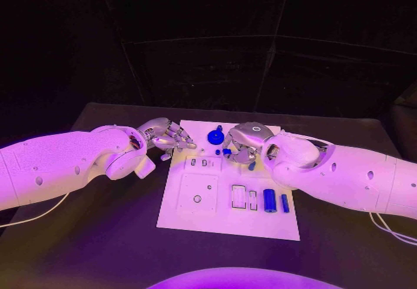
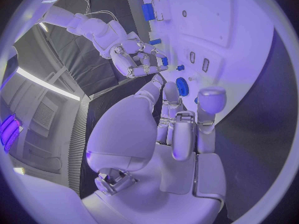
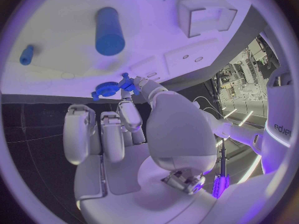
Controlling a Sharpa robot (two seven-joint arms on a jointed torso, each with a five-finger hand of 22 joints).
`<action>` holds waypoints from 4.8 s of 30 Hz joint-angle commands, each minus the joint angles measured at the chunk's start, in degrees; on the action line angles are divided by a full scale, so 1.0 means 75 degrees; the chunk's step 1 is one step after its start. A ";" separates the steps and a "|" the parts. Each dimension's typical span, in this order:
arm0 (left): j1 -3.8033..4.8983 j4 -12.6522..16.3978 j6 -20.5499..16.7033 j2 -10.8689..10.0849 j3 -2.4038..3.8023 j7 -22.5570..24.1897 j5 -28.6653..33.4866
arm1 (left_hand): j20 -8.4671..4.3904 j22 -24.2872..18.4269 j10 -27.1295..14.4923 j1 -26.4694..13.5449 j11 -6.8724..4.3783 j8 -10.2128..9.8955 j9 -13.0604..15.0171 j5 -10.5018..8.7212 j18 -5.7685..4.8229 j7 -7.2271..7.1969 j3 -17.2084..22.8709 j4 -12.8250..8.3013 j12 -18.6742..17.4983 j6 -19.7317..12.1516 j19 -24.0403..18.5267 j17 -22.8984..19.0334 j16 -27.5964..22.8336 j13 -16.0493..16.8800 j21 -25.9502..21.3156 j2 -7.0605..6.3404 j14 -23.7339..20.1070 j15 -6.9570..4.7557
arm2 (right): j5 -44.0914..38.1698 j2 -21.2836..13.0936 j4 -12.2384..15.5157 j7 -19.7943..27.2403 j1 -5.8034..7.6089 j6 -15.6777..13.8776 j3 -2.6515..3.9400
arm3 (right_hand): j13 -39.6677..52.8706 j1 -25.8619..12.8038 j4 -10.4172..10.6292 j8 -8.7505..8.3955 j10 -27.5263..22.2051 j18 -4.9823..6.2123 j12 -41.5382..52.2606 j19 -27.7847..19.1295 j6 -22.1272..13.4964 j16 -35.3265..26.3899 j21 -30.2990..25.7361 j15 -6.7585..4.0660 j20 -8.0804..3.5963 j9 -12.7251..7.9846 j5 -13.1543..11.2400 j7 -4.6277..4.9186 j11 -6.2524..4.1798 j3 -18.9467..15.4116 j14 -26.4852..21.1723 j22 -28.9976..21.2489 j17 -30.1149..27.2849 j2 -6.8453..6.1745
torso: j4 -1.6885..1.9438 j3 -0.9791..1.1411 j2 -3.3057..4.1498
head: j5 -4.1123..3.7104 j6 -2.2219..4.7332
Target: Assemble the parts on the task board
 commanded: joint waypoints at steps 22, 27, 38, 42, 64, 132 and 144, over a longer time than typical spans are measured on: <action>-0.0212 0.0278 -0.0118 -0.0044 -0.0001 0.2055 0.3510 | 0.0231 0.0203 0.0070 -0.0872 0.0355 -0.1572 -0.1175 0.0000 -0.0062 0.0343 0.0573 0.0818 0.0165 0.0066 -0.0060 0.1401 0.0055 -0.0011 0.0132 0.0508 0.0648 0.0298 | 0.0342 -0.1125 0.1527 0.1783 0.0014 -0.2073 -0.0003 | 0.0016 0.0105 -0.0111 0.0110 0.0059 -0.0006 0.0028 0.0165 0.0182 0.0061 0.0060 -0.0060 -0.0071 0.0046 0.0116 -0.0099 0.0005 0.0039 0.0781 0.0330 0.1900 -0.0116 | 0.0006 -0.0009 0.0012 | -0.0040 0.0105; -0.0286 0.0337 0.0098 -0.0024 -0.0002 0.2157 0.3888 | 0.0265 0.0288 0.0052 -0.1198 0.0388 -0.1726 -0.1300 -0.0001 -0.0071 0.0371 0.0532 0.1088 0.0243 0.0079 -0.0041 0.1456 0.0087 0.0017 0.0201 0.0593 0.0662 0.0329 | 0.0258 -0.1169 0.1629 0.1795 0.0013 -0.2162 -0.0004 | 0.0021 0.0111 -0.0124 0.0111 0.0064 -0.0006 0.0030 0.0165 0.0187 0.0060 0.0061 -0.0061 -0.0072 0.0046 0.0113 -0.0099 0.0004 0.0041 0.0781 0.0330 0.1899 -0.0131 | 0.0013 -0.0014 0.0011 | -0.0055 0.0087; -0.0370 0.0406 0.0420 -0.0003 -0.0003 0.2021 0.4032 | 0.0283 0.0340 0.0027 -0.1469 0.0399 -0.1831 -0.1411 -0.0001 -0.0073 0.0372 0.0484 0.1340 0.0318 0.0154 -0.0037 0.1480 0.0104 0.0041 0.0246 0.0667 0.0668 0.0342 | 0.0147 -0.1170 0.1717 0.1661 0.0012 -0.2192 -0.0004 | 0.0019 0.0114 -0.0156 0.0114 0.0072 -0.0006 0.0021 0.0165 0.0201 0.0060 0.0061 -0.0062 -0.0075 0.0044 0.0012 -0.0097 0.0006 0.0040 0.0781 0.0330 0.1899 -0.0173 | 0.0009 -0.0003 0.0015 | -0.0064 0.0090; -0.0384 0.0423 0.0521 -0.0004 -0.0003 0.1914 0.4038 | 0.0277 0.0351 0.0020 -0.1618 0.0370 -0.1809 -0.1435 0.0006 -0.0069 0.0331 0.0445 0.1493 0.0351 0.0300 -0.0044 0.1487 0.0109 0.0048 0.0256 0.0692 0.0669 0.0327 | 0.0072 -0.1150 0.1713 0.1524 0.0011 -0.2213 -0.0004 | 0.0023 0.0109 -0.0166 0.0114 0.0080 -0.0006 0.0020 0.0166 0.0207 0.0059 0.0062 -0.0062 -0.0075 0.0043 -0.0056 -0.0097 0.0006 0.0042 0.0780 0.0331 0.1898 -0.0184 | 0.0008 -0.0006 0.0010 | -0.0066 0.0089; -0.0449 0.0497 0.1258 0.0032 -0.0004 0.1119 0.3319 | 0.0205 0.0446 0.0008 -0.2146 0.0288 -0.1803 -0.1535 0.0005 -0.0084 0.0235 0.0098 0.1982 0.0420 0.0595 -0.0034 0.1515 0.0126 0.0048 0.0327 0.0657 0.0676 0.0250 | -0.0088 -0.1024 0.1590 0.0928 0.0010 -0.2391 -0.0004 | 0.0030 0.0090 -0.0174 0.0108 0.0088 -0.0003 0.0019 0.0160 0.0206 0.0051 0.0054 -0.0061 -0.0075 0.0038 -0.0146 -0.0095 0.0009 0.0035 0.0777 0.0316 0.1884 -0.0208 | 0.0004 -0.0003 0.0007 | -0.0045 0.0089; -0.0481 0.0447 0.2181 0.0527 -0.0008 0.1905 0.5081 | 0.0190 0.0328 -0.0016 -0.3343 0.0222 -0.2242 -0.1901 -0.0027 -0.0051 0.0134 -0.2998 0.1998 0.1230 0.1343 -0.0289 0.1471 0.0140 0.0742 0.0218 0.2180 0.0633 0.0217 | 0.0889 -0.0812 0.1617 0.2039 0.0007 -0.3105 -0.0003 | 0.0012 0.0099 -0.0195 0.0102 0.0080 -0.0001 -0.0003 0.0158 0.0203 0.0061 0.0049 -0.0061 -0.0075 0.0034 -0.0161 -0.0095 0.0007 0.0042 0.0781 0.0308 0.1901 -0.0222 | 0.0005 -0.0005 0.0002 | -0.0052 0.0095; -0.0481 0.0416 0.2146 0.0507 -0.0008 0.1813 0.5089 | 0.0142 0.0369 0.0057 -0.3150 0.0171 -0.2153 -0.1817 -0.0026 -0.0058 0.0080 -0.3157 0.1987 0.1312 0.1473 -0.0279 0.1504 0.0156 0.0881 0.0253 0.2276 0.0645 0.0171 | 0.0868 -0.0856 0.1637 0.2038 0.0007 -0.3154 -0.0003 | 0.0010 0.0102 -0.0196 0.0102 0.0079 0.0000 -0.0005 0.0157 0.0203 0.0061 0.0048 -0.0061 -0.0075 0.0034 -0.0161 -0.0096 0.0007 0.0044 0.0781 0.0305 0.1901 -0.0220 | 0.0005 -0.0001 0.0009 | -0.0041 0.0105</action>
